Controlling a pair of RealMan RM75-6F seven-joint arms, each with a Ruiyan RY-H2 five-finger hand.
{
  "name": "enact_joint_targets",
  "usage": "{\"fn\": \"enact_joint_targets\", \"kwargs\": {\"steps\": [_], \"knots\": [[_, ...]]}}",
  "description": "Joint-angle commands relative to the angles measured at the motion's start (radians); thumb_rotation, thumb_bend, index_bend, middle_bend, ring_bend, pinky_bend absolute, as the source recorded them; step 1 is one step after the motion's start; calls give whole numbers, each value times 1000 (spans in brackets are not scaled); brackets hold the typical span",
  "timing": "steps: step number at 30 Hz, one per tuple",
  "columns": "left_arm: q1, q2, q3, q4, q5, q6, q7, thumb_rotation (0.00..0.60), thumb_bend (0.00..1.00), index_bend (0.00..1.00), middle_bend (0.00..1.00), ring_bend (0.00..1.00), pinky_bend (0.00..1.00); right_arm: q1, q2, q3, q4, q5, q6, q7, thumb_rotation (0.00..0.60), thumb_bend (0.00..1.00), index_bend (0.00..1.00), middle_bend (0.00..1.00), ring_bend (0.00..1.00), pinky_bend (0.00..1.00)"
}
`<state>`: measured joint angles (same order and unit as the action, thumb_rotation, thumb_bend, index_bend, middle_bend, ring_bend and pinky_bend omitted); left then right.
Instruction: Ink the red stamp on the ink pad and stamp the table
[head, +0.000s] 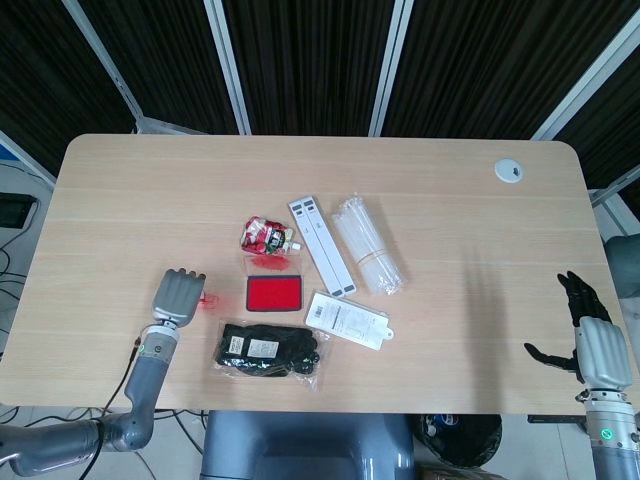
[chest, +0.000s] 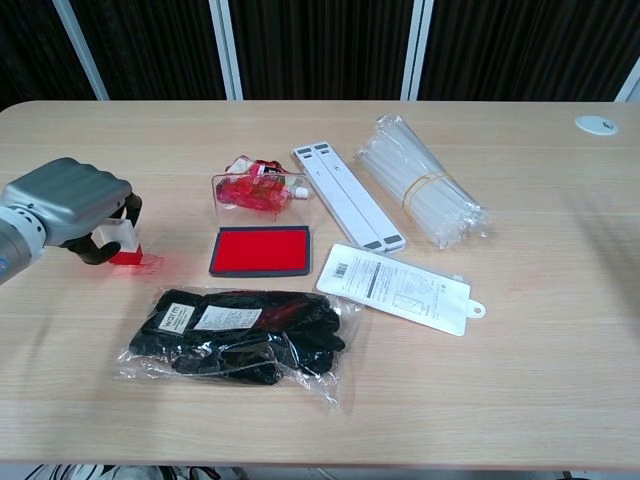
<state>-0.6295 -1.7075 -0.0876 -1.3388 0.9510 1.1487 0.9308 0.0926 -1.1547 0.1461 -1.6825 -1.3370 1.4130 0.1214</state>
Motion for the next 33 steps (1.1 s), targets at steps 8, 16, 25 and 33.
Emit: {"fn": "enact_joint_targets", "kwargs": {"steps": [8, 16, 25, 33], "knots": [[0, 6, 0, -14, -11, 4, 16, 600, 300, 452, 469, 399, 548, 0, 0, 0, -1, -1, 0, 1, 600, 124, 0, 0, 0, 156], [3, 10, 2, -20, -24, 5, 26, 600, 299, 423, 433, 370, 513, -1, 1, -1, -1, -2, 1, 2, 600, 124, 0, 0, 0, 156], [6, 12, 5, -23, -21, 11, 22, 600, 235, 356, 346, 311, 461, -2, 2, -1, -3, -3, 2, 2, 600, 124, 0, 0, 0, 156], [7, 32, 2, -55, -23, 23, 31, 600, 91, 157, 130, 162, 311, -2, 2, -2, -4, -3, 2, 0, 600, 125, 0, 0, 0, 156]]}}
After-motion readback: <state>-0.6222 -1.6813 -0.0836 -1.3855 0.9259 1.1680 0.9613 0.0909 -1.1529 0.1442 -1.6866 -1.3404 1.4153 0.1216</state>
